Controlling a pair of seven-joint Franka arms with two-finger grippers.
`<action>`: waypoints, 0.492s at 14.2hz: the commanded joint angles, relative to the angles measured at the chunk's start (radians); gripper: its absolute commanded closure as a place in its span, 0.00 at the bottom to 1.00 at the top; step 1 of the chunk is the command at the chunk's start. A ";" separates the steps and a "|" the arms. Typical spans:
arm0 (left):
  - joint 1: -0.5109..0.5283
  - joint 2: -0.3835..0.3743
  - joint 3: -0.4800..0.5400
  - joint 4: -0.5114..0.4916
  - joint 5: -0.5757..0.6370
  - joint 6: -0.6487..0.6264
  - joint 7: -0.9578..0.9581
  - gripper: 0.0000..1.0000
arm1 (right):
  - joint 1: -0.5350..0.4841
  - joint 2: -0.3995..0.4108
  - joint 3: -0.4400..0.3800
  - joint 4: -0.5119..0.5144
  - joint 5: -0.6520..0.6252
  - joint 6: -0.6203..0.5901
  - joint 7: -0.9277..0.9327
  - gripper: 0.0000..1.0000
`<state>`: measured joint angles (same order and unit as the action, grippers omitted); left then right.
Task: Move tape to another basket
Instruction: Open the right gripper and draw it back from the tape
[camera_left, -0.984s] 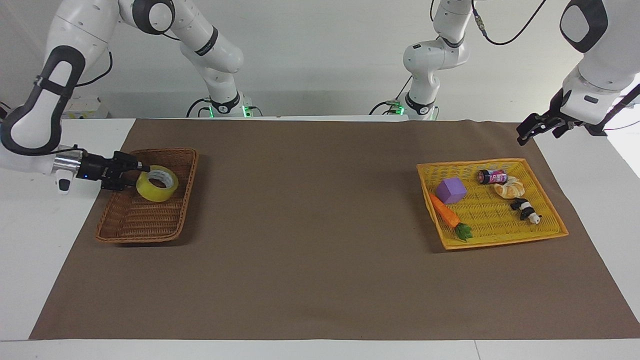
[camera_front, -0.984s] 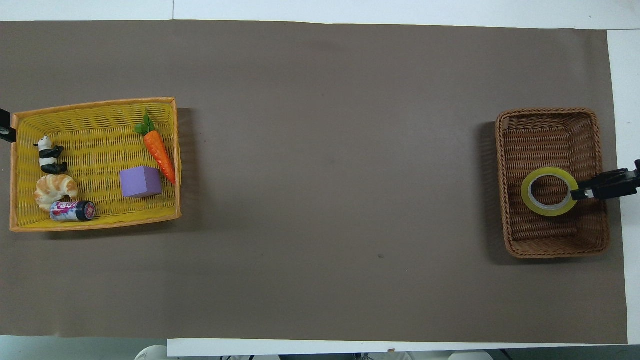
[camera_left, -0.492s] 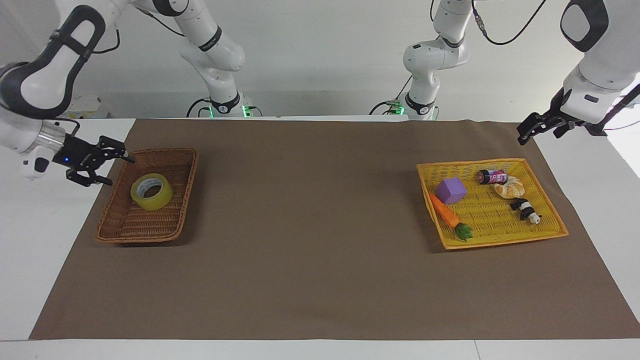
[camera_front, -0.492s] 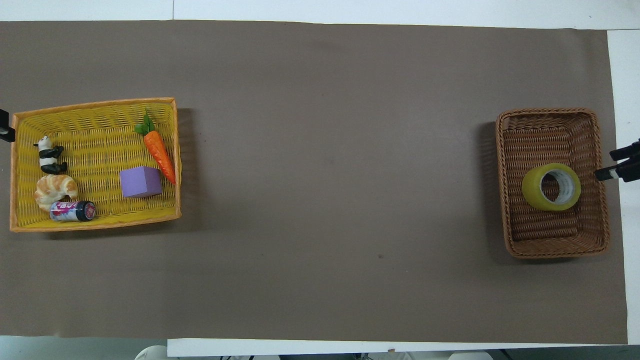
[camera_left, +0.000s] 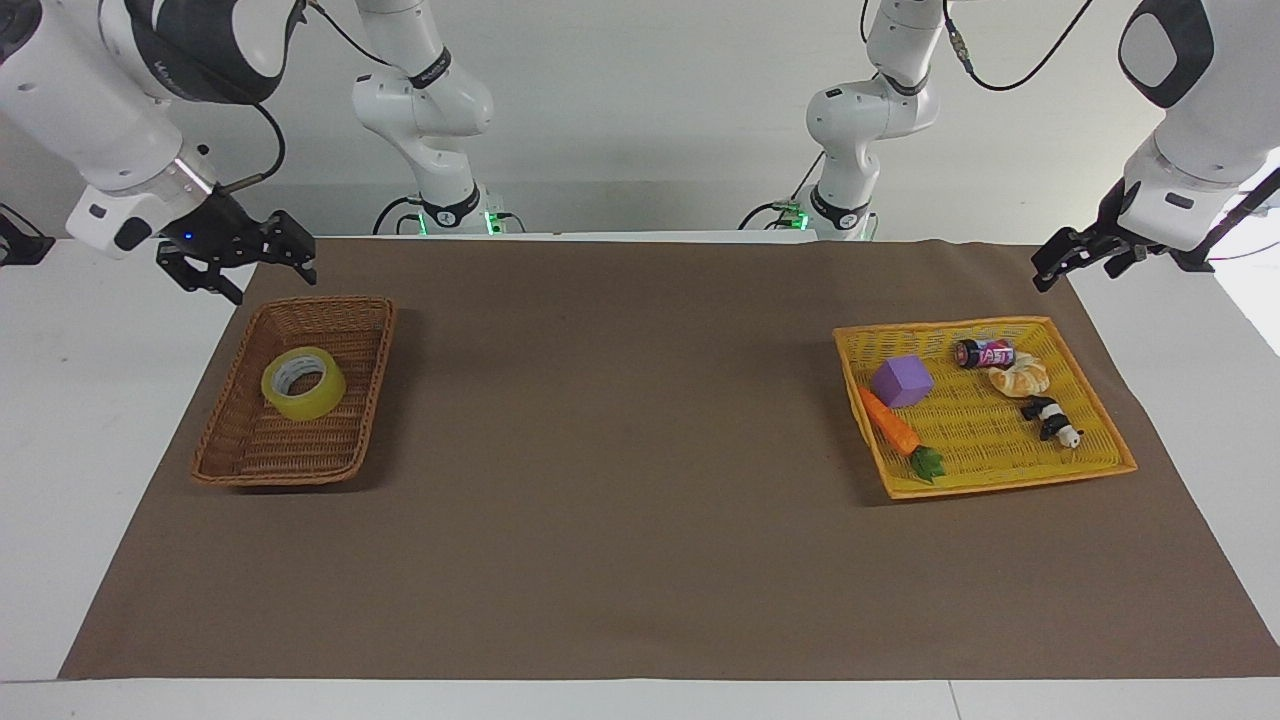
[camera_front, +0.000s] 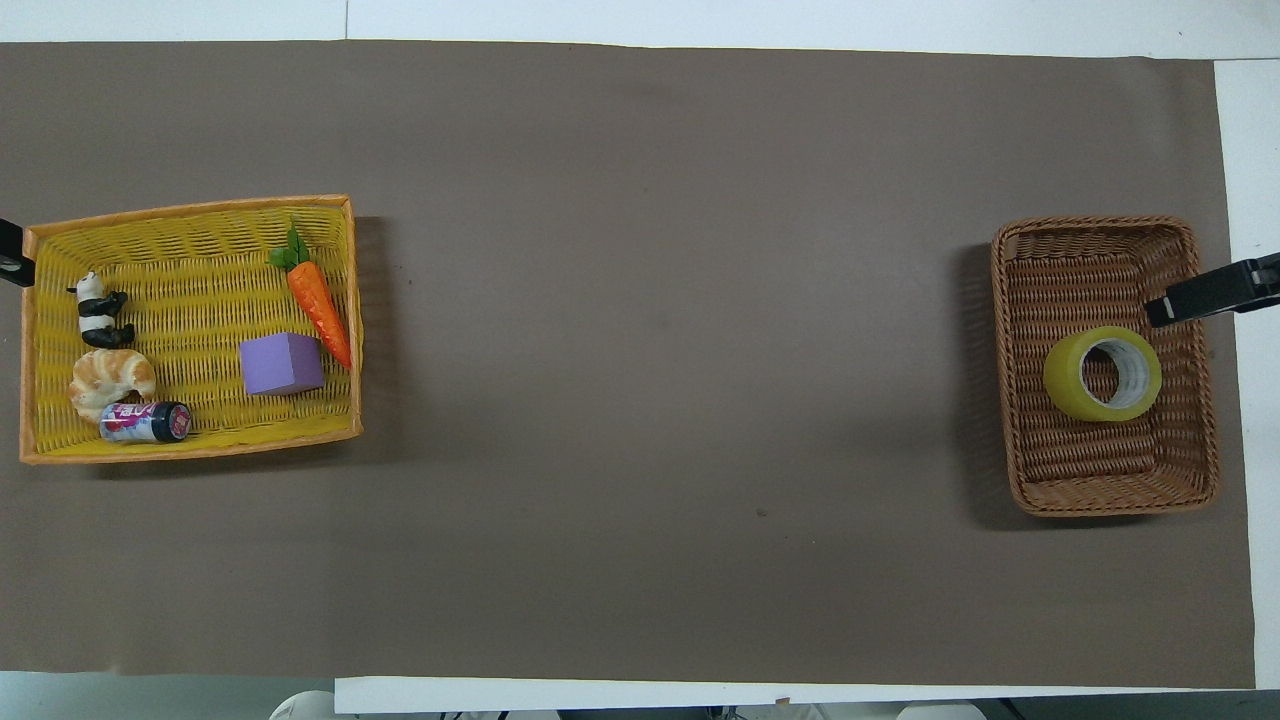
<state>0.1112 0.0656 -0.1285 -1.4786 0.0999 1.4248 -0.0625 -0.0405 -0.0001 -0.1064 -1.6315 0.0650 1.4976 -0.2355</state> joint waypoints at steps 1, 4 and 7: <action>0.002 -0.027 0.009 -0.032 0.006 0.013 0.010 0.01 | -0.004 0.046 -0.001 0.138 -0.050 -0.115 0.062 0.00; 0.001 -0.027 0.009 -0.032 0.006 0.013 0.010 0.01 | -0.004 0.072 0.023 0.190 -0.088 -0.140 0.070 0.00; 0.002 -0.027 0.009 -0.032 0.006 0.013 0.010 0.01 | 0.028 0.071 0.018 0.188 -0.091 -0.138 0.100 0.00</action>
<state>0.1122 0.0642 -0.1242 -1.4791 0.0999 1.4248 -0.0625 -0.0338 0.0477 -0.0932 -1.4747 -0.0002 1.3777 -0.1685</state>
